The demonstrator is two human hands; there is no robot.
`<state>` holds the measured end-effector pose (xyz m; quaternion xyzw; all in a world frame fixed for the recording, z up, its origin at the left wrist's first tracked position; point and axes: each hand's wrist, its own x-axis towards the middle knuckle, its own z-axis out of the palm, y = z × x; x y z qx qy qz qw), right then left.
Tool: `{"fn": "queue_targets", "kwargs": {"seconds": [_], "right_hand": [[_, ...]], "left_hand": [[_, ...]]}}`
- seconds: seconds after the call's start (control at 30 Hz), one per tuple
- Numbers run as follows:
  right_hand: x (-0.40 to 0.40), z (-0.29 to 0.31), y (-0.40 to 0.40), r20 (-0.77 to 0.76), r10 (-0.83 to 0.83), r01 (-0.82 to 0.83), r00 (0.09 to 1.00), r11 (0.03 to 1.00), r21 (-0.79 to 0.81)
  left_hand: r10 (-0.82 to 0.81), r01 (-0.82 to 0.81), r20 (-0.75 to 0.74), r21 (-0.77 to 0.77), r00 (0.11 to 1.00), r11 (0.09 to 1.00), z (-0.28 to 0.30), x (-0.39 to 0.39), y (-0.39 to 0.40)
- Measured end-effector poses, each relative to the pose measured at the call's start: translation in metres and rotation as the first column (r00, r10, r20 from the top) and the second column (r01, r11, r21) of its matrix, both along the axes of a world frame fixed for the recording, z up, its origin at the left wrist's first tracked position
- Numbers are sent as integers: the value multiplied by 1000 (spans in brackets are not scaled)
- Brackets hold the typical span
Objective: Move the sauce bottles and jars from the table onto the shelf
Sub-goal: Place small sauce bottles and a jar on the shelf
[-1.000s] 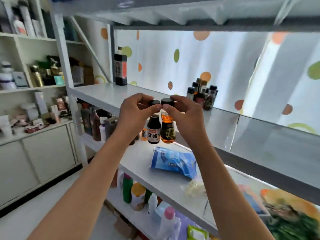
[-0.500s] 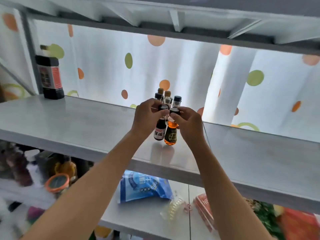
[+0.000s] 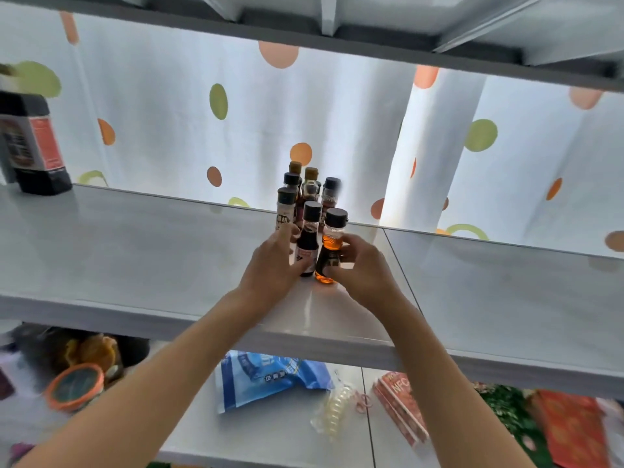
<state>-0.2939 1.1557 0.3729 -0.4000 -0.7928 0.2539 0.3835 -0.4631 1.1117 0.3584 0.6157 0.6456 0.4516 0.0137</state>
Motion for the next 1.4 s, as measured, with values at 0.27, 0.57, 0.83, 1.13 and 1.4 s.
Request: {"fn": "queue_targets", "kwargs": {"seconds": [0.27, 0.57, 0.83, 1.13, 1.4], "right_hand": [[-10, 0, 26, 164, -12, 19, 986, 999, -45], [-26, 2, 92, -52, 16, -28, 999, 967, -253], [-42, -17, 123, -74, -52, 38, 996, 984, -175], [-48, -23, 132, -33, -209, 201, 977, 964, -176], [-49, -27, 128, 48, -159, 164, 986, 978, -125]], "left_hand": [[72, -75, -33, -97, 997, 992, 10, 2, 30], [238, -244, -62, -109, 969, 964, 13, 0, 91], [312, -313, -72, -14, 947, 950, -4, -5, 112], [291, -290, -18, 50, 957, 956, -5, -4, 112], [292, -291, -5, -75, 957, 954, -6, -6, 106]]}}
